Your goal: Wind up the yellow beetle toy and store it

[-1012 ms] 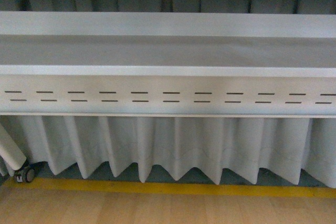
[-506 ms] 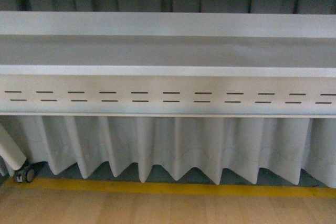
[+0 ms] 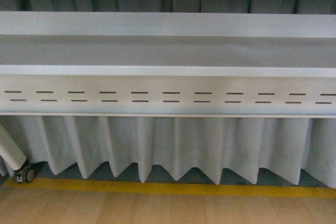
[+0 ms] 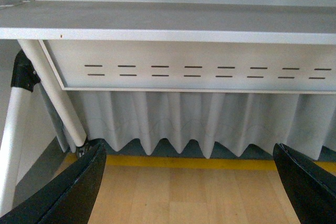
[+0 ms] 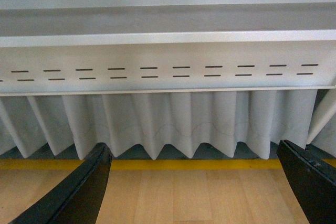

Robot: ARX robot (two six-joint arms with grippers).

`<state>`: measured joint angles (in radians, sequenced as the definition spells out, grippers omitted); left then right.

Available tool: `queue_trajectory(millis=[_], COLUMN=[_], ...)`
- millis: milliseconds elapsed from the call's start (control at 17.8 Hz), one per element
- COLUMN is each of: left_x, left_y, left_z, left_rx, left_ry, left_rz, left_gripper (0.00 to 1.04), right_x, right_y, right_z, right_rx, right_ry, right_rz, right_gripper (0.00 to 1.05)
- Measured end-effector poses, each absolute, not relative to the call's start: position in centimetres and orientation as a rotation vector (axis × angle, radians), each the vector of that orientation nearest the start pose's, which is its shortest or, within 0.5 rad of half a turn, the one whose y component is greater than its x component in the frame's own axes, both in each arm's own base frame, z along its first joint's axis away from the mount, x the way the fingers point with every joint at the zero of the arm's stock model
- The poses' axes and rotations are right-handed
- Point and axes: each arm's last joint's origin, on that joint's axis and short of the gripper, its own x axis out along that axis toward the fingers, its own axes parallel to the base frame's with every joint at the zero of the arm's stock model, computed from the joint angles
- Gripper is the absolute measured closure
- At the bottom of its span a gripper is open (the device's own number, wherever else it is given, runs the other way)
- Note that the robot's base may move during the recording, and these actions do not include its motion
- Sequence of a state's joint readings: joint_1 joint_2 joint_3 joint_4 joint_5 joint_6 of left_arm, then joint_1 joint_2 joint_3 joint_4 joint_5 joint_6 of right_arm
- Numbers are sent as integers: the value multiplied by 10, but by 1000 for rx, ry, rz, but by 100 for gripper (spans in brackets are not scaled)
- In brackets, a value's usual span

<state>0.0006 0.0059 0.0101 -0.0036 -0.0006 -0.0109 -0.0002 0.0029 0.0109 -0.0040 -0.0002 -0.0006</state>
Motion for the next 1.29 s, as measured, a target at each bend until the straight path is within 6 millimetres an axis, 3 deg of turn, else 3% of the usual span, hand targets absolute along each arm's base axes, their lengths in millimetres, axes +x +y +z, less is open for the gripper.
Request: queue_trajectory(millis=[1294], left_x=[97], left_y=[0], left_z=[166], left_rx=[-11], left_ry=[4], left_rz=[2], left_gripper=[7], right_x=[97], right_y=[0], right_z=[166], right_rx=[-1], right_ry=[-1], right_rz=[0], right_gripper=[7])
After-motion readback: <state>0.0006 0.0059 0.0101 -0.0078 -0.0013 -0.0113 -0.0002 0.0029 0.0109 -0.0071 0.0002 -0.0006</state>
